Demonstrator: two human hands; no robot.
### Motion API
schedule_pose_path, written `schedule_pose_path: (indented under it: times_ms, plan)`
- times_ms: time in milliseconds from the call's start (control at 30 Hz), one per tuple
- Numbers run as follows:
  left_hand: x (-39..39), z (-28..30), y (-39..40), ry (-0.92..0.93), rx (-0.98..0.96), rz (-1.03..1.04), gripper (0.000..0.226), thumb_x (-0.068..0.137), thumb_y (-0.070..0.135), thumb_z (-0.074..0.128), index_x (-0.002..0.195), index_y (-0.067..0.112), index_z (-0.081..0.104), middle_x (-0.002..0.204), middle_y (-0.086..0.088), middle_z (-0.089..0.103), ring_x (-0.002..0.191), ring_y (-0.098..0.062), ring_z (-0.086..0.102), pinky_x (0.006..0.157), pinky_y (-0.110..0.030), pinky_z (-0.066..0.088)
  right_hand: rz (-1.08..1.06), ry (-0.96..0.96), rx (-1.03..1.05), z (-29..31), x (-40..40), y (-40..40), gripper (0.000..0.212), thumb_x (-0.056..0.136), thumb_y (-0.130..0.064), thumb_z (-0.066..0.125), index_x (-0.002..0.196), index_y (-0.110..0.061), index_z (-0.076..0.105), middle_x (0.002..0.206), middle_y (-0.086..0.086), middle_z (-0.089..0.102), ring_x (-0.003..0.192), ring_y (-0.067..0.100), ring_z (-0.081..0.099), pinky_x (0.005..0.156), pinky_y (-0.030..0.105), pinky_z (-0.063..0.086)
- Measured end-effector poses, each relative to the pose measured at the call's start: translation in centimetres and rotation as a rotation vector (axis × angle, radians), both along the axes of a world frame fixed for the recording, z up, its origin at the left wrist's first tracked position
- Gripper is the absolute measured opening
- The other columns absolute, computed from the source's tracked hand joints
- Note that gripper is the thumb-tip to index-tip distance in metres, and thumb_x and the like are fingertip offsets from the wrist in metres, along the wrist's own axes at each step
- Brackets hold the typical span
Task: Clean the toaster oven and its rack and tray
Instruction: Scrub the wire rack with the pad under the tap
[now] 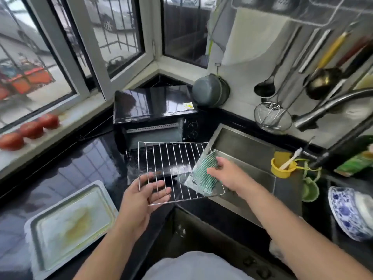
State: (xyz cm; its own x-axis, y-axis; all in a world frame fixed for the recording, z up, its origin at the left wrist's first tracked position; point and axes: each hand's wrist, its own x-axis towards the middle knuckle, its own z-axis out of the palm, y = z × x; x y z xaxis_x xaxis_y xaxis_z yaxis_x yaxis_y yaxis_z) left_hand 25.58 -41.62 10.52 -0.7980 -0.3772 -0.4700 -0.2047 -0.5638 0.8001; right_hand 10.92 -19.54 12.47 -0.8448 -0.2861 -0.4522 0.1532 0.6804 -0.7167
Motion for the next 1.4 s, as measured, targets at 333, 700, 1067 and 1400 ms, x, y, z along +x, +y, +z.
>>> schedule_pose_path:
  times_ms: [333, 700, 1067, 1400]
  plan:
    - [-8.6, 2.4, 14.0, 0.031, 0.065, -0.159, 0.03, 0.106, -0.001, 0.046, 0.132, 0.008, 0.058, 0.11, -0.024, 0.073, 0.096, -0.044, 0.074, 0.082, -0.052, 0.064, -0.362, 0.05, -0.129, 1.0, -10.5, 15.0, 0.055, 0.083, -0.044, 0.074, 0.123, -0.01, 0.056, 0.121, 0.009, 0.065, 0.101, 0.023, 0.065, 0.083, 0.036, 0.052]
    - [-12.7, 1.8, 17.9, -0.053, 0.055, 0.008, 0.027, 0.109, -0.001, 0.038, 0.132, 0.002, 0.053, 0.105, -0.022, 0.067, 0.082, -0.039, 0.076, 0.071, -0.046, 0.066, -0.326, -0.487, -0.586, -1.9, -8.0, 20.4, 0.012, 0.094, 0.001, 0.058, 0.104, -0.001, 0.064, 0.095, 0.018, 0.071, 0.084, 0.029, 0.069, 0.078, 0.043, 0.057]
    - [-14.1, 3.4, 17.4, -0.078, -0.076, -0.063, 0.029, 0.111, 0.002, 0.035, 0.13, 0.006, 0.056, 0.083, -0.013, 0.066, 0.074, -0.035, 0.073, 0.076, -0.048, 0.065, -0.489, -0.334, -0.536, -2.2, -10.6, 17.6, 0.046, 0.096, -0.036, 0.062, 0.128, -0.003, 0.055, 0.121, 0.011, 0.065, 0.117, 0.035, 0.061, 0.104, 0.048, 0.046]
    - [-12.1, 1.4, 21.7, -0.049, 0.103, 0.113, 0.03, 0.11, 0.001, 0.038, 0.133, 0.009, 0.055, 0.101, -0.019, 0.066, 0.088, -0.042, 0.075, 0.077, -0.049, 0.065, -0.832, -0.194, -0.664, -5.9, -9.0, 17.5, 0.013, 0.092, -0.024, 0.068, 0.096, -0.012, 0.072, 0.089, 0.013, 0.075, 0.082, 0.032, 0.073, 0.078, 0.052, 0.06]
